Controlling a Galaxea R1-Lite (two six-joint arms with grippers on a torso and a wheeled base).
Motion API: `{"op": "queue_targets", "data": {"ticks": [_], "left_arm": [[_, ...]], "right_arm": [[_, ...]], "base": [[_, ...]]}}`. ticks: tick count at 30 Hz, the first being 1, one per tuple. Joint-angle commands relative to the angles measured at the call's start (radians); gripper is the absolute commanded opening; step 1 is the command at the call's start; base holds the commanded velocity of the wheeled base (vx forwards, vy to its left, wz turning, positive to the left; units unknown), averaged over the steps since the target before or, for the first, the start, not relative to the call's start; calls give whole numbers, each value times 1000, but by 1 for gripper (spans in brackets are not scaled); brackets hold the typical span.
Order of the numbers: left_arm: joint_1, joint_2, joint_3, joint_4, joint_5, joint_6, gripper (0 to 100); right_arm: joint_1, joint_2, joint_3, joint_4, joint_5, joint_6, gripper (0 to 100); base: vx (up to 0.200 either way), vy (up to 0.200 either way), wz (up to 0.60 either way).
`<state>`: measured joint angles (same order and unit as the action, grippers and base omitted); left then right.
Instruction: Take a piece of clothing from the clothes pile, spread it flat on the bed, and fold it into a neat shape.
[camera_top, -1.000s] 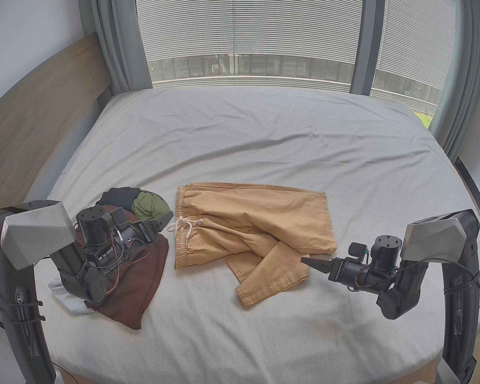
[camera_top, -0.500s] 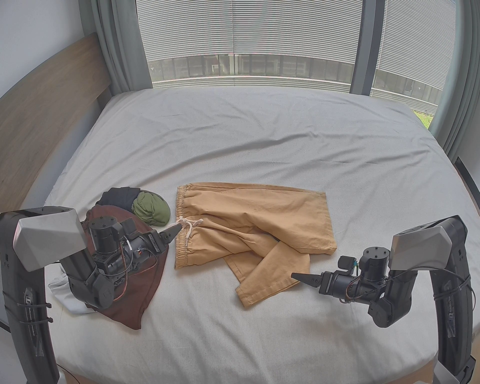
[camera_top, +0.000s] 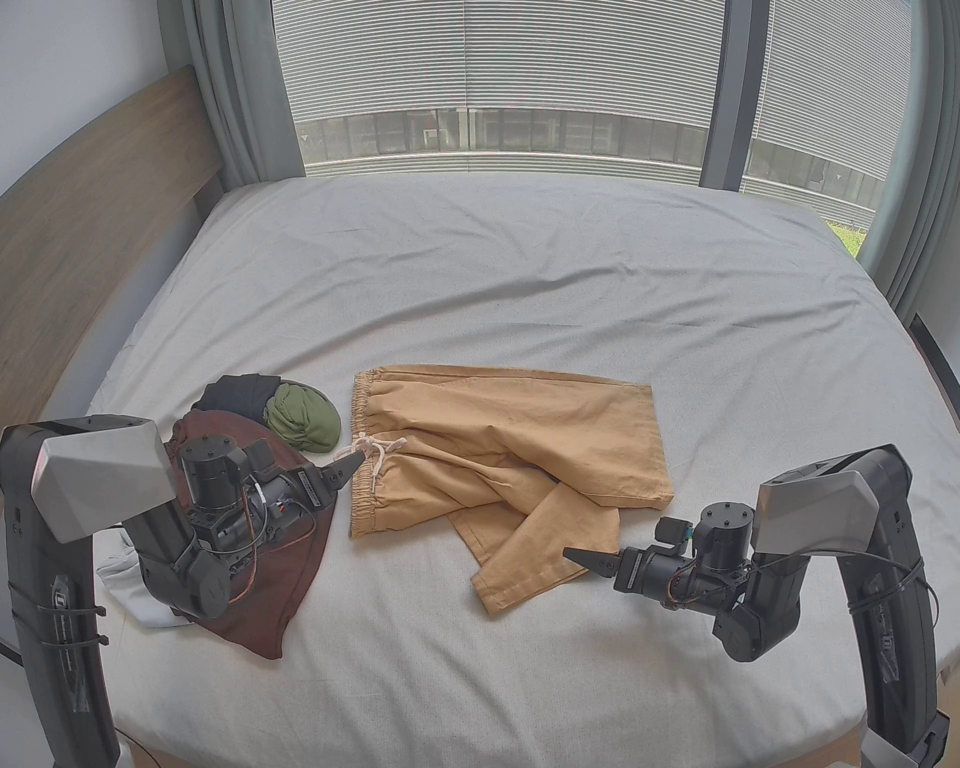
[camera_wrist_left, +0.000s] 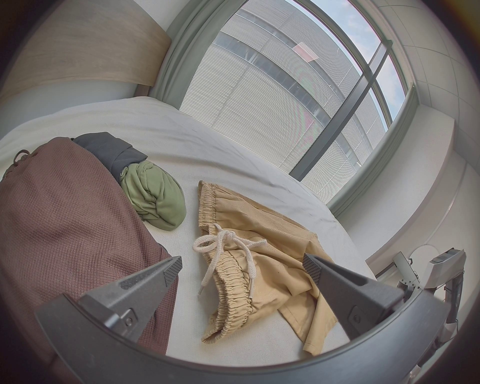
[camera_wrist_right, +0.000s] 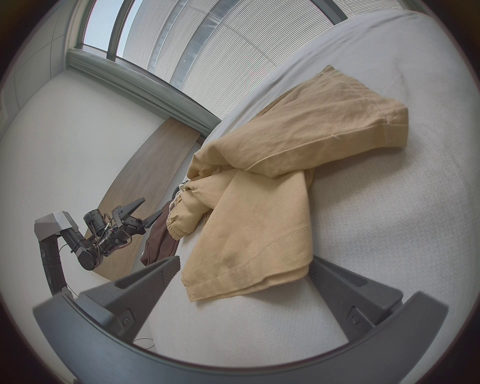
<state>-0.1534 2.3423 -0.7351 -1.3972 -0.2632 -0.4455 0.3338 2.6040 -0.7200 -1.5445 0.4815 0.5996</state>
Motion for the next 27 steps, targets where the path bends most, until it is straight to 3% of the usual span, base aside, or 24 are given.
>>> {"op": "queue_targets", "data": {"ticks": [1,10,11,27], "left_arm": [[0,3,-3,0,1,-1,100],[0,3,-4,0,-1,-2,100],[0,3,-4,0,-1,-2,100],[0,3,-4,-2,-1,-4,100]], "right_arm": [[8,22,-12,0,0,2,100],[13,19,-15,0,-1,12,100],[13,18,-18,0,0,14,0],[-6,-24,-4,0,-23,20,0]], "base": [[0,0,0],[0,0,0],[0,0,0],[0,0,0]]}}
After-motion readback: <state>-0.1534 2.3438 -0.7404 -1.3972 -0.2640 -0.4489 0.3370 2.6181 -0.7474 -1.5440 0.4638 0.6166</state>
